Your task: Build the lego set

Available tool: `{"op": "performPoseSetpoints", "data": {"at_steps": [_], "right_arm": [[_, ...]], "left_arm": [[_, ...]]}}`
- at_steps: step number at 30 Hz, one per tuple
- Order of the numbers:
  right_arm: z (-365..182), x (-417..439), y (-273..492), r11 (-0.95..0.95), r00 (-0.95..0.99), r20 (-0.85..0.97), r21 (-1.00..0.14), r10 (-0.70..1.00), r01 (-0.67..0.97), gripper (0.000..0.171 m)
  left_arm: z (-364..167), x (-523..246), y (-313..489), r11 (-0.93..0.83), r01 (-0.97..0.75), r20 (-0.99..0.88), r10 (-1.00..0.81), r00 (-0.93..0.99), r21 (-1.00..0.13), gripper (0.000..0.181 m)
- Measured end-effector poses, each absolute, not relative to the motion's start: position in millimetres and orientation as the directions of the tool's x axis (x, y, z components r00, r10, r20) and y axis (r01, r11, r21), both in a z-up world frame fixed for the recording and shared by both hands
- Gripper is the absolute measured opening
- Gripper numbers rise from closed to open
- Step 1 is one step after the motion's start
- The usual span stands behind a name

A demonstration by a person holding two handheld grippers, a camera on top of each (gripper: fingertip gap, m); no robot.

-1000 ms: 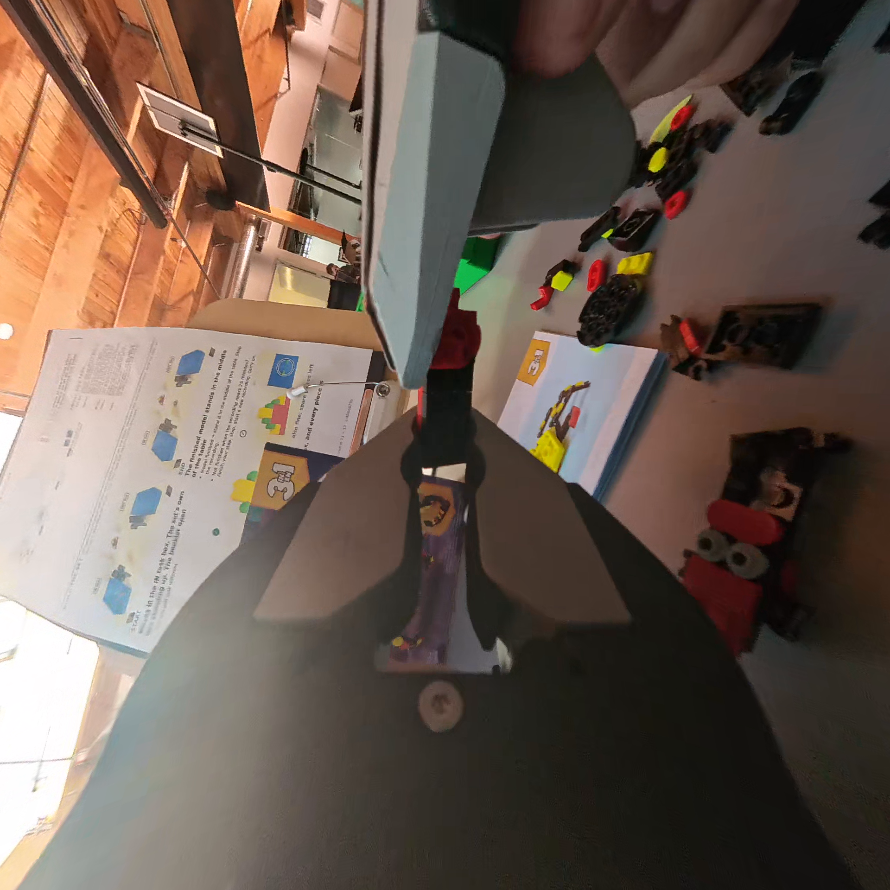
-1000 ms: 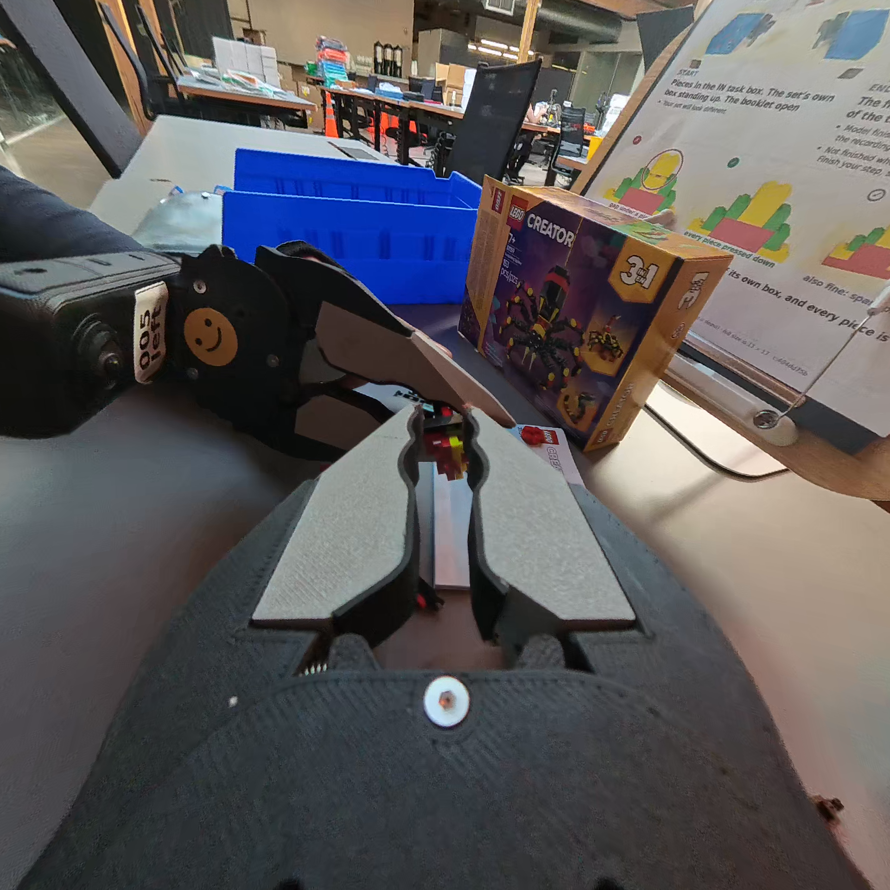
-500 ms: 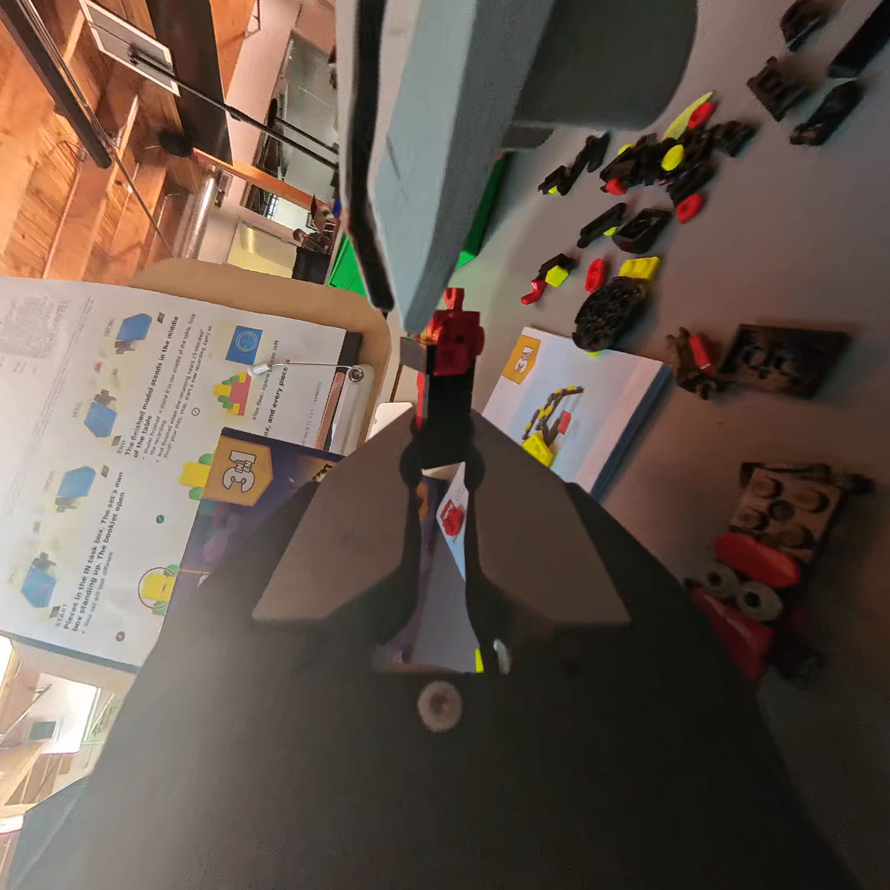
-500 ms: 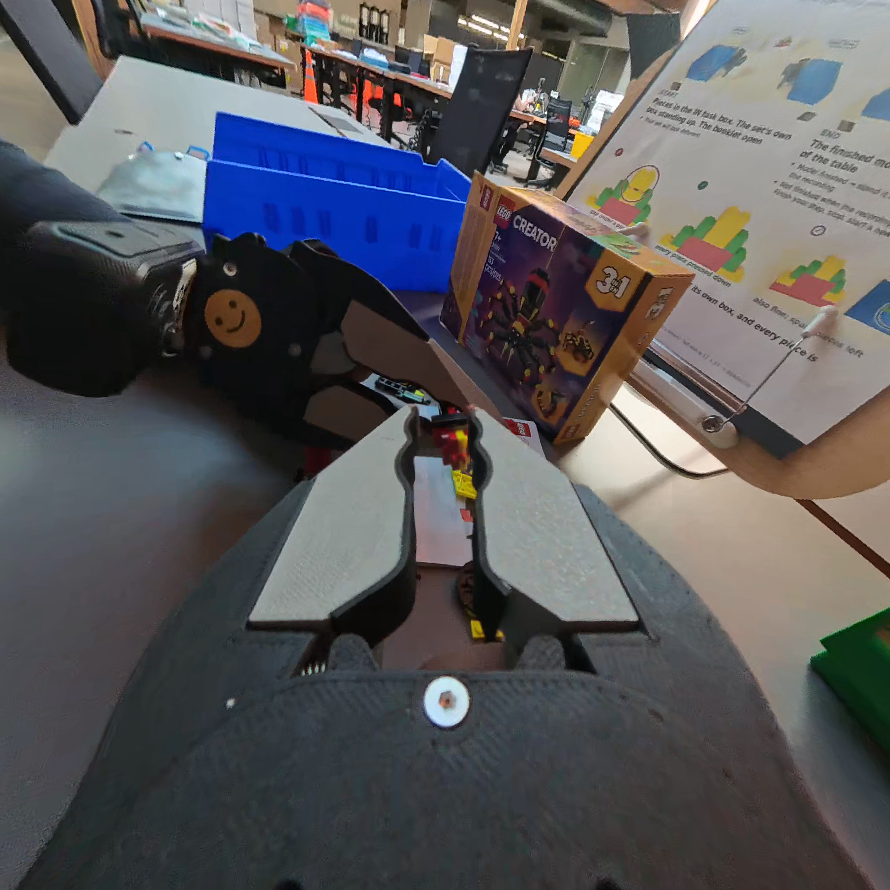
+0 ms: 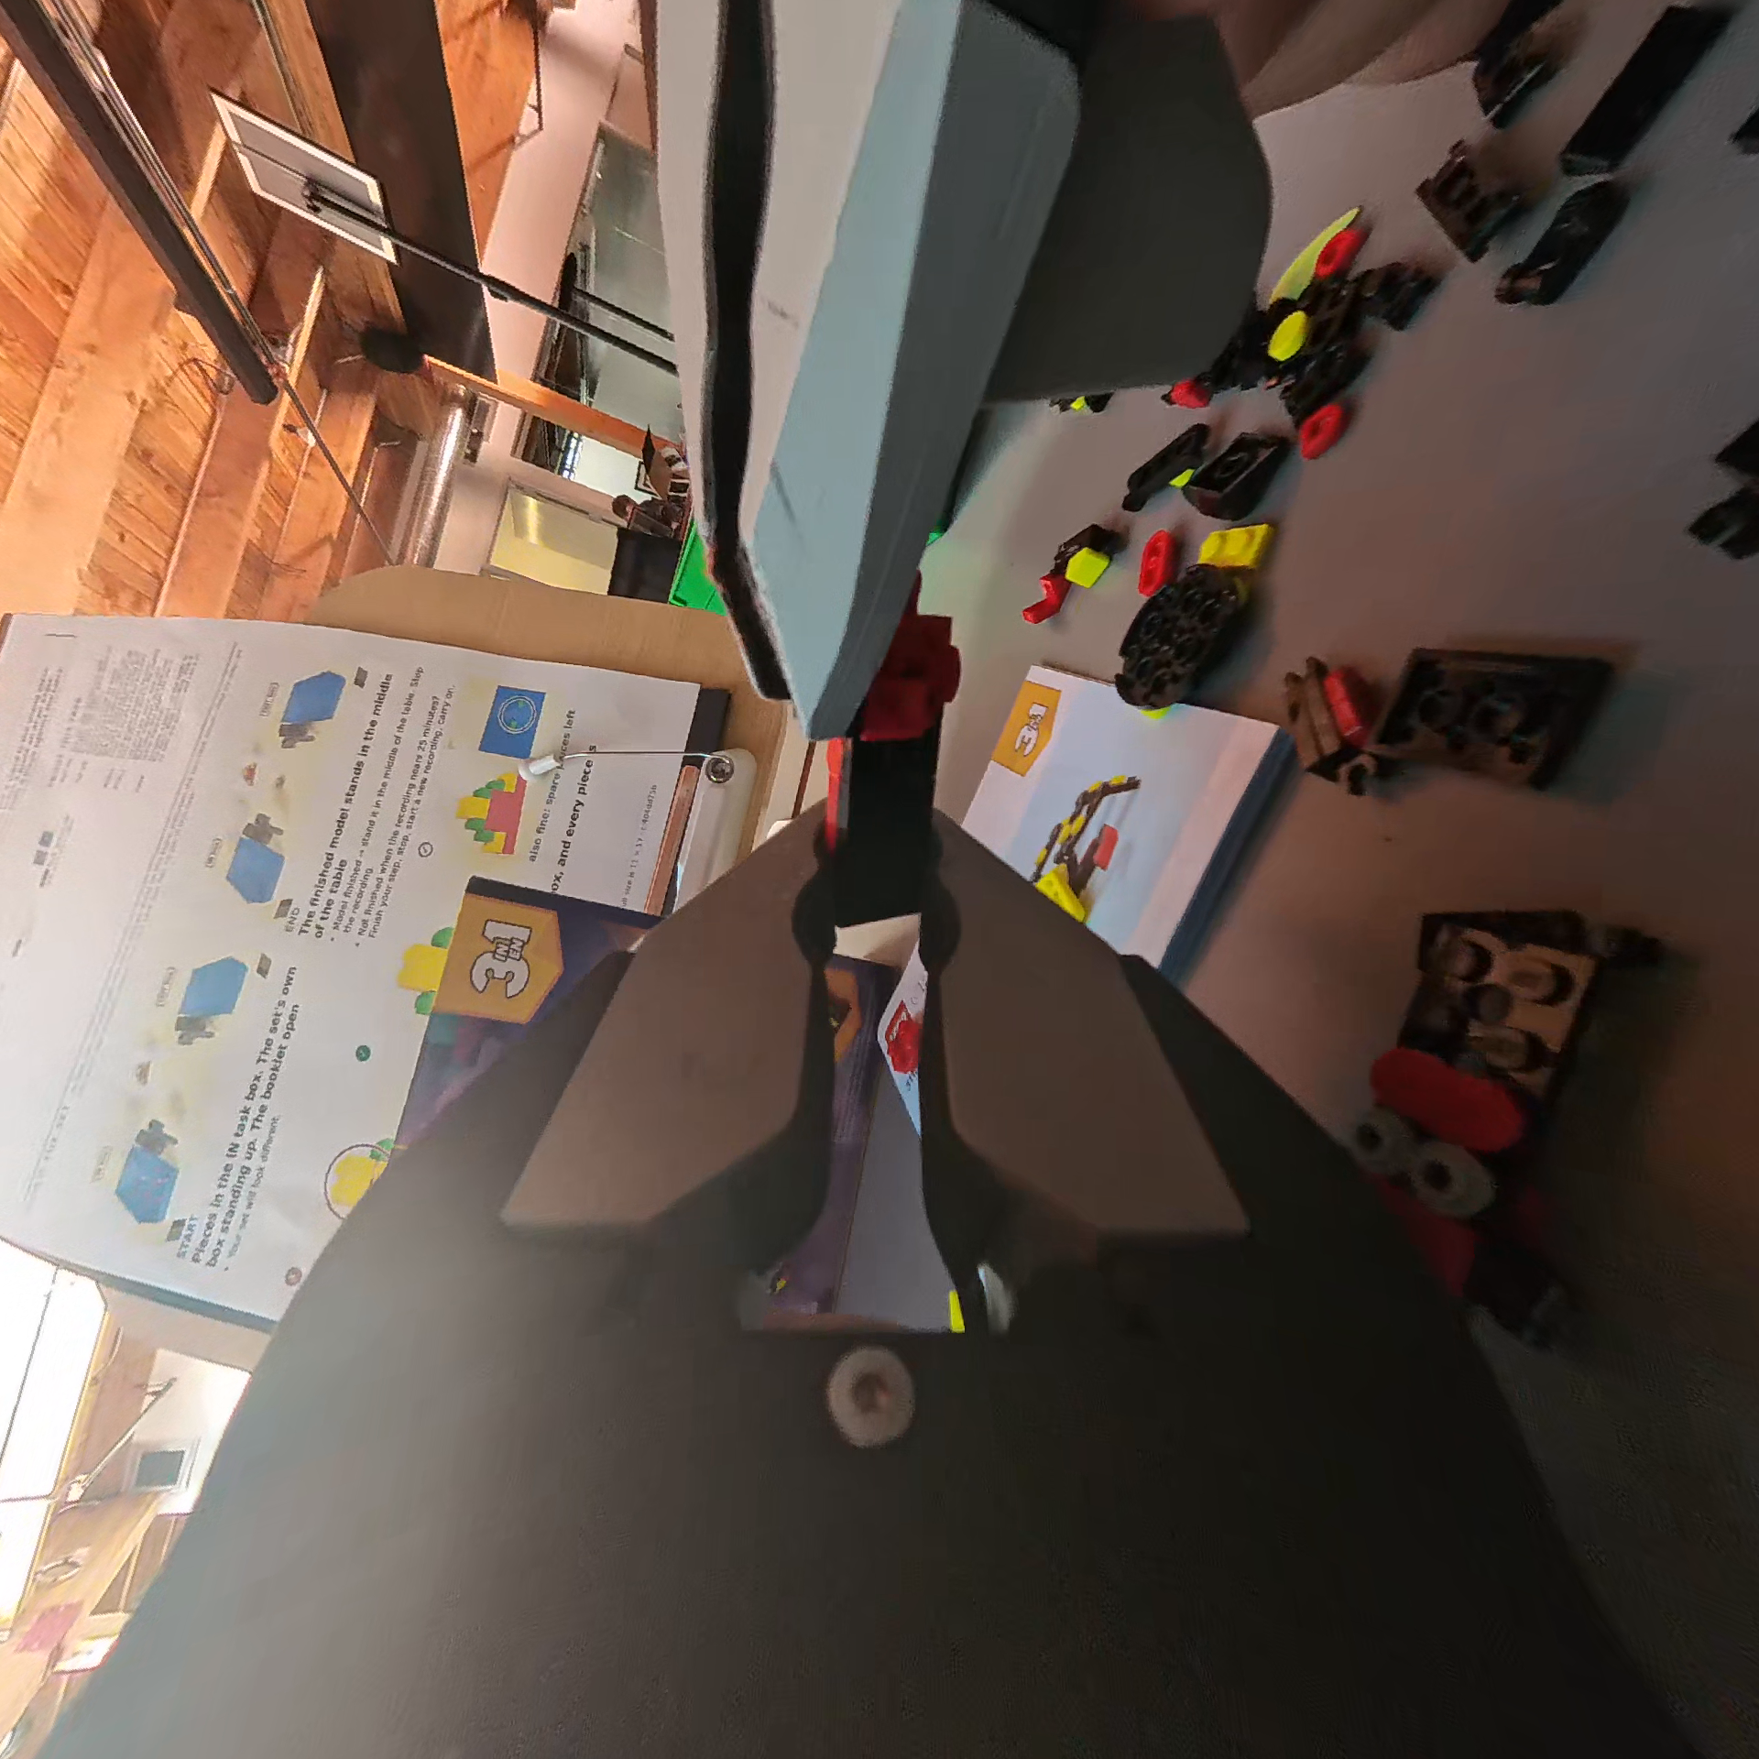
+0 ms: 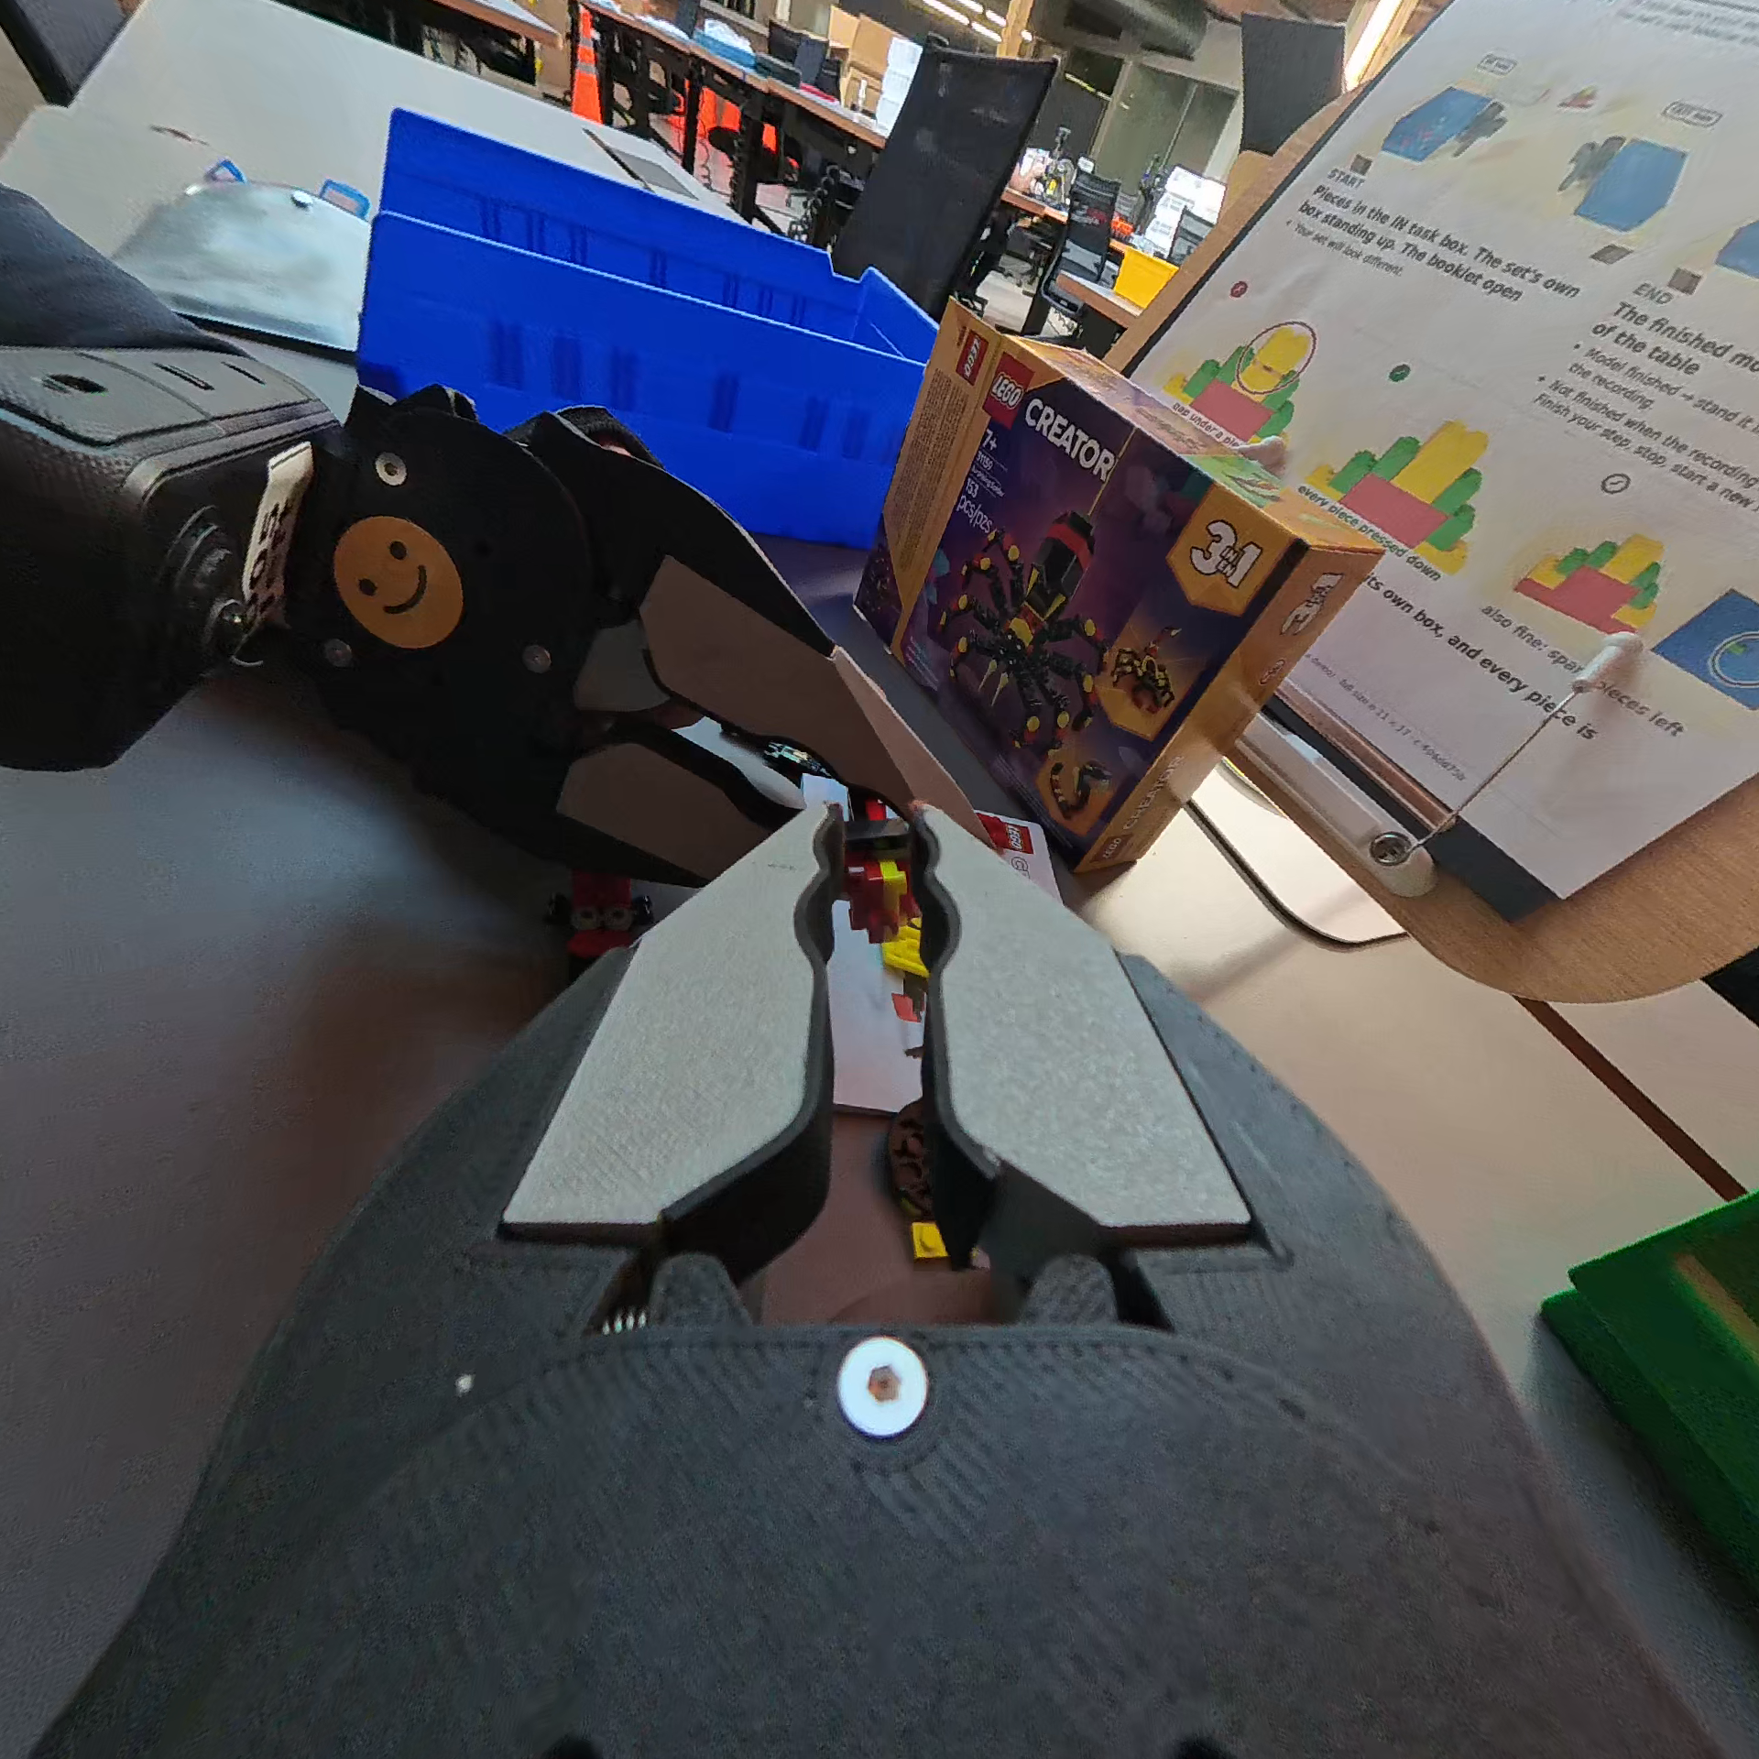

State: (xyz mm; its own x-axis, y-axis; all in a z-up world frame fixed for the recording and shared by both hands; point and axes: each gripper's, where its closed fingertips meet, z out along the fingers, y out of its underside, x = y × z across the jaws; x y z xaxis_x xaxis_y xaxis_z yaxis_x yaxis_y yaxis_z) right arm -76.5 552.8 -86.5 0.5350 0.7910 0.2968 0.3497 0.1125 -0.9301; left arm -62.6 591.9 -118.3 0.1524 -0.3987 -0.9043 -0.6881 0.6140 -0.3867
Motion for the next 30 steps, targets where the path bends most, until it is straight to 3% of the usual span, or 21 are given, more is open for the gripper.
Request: {"op": "performPoseSetpoints", "data": {"at_steps": [7, 20, 23, 25, 26, 30], "right_arm": [[-91, -76, 551, 0.108, 0.514, 0.307, -0.919, 0.801, 0.380, 0.018], [-93, -77, 557, 0.105, 0.543, 0.313, -0.919, 0.779, 0.381, 0.013], [-79, -77, 565, 0.035, 0.616, 0.163, -0.976, 0.771, 0.214, 0.012], [-57, -72, 576, 0.023, 0.659, 0.065, -0.997, 0.749, 0.072, 0.012], [-52, -70, 579, 0.040, 0.666, 0.071, -0.997, 0.742, 0.061, 0.012], [-70, -69, 579, -0.006, 0.632, 0.067, -0.994, 0.772, 0.112, 0.012]], "left_arm": [[-119, -63, 592, 0.613, -0.688, -0.903, -0.402, 0.150, -0.387, 0.010], [-121, -66, 596, 0.584, -0.729, -0.915, -0.374, 0.149, -0.357, 0.009], [-120, -63, 593, 0.579, -0.700, -0.885, -0.434, 0.171, -0.419, 0.010], [-131, -50, 574, 0.624, -0.691, -0.901, -0.424, 0.094, -0.365, 0.010], [-132, -46, 570, 0.654, -0.686, -0.923, -0.378, 0.068, -0.318, 0.009], [-125, -60, 594, 0.584, -0.692, -0.877, -0.454, 0.153, -0.424, 0.009]]}}
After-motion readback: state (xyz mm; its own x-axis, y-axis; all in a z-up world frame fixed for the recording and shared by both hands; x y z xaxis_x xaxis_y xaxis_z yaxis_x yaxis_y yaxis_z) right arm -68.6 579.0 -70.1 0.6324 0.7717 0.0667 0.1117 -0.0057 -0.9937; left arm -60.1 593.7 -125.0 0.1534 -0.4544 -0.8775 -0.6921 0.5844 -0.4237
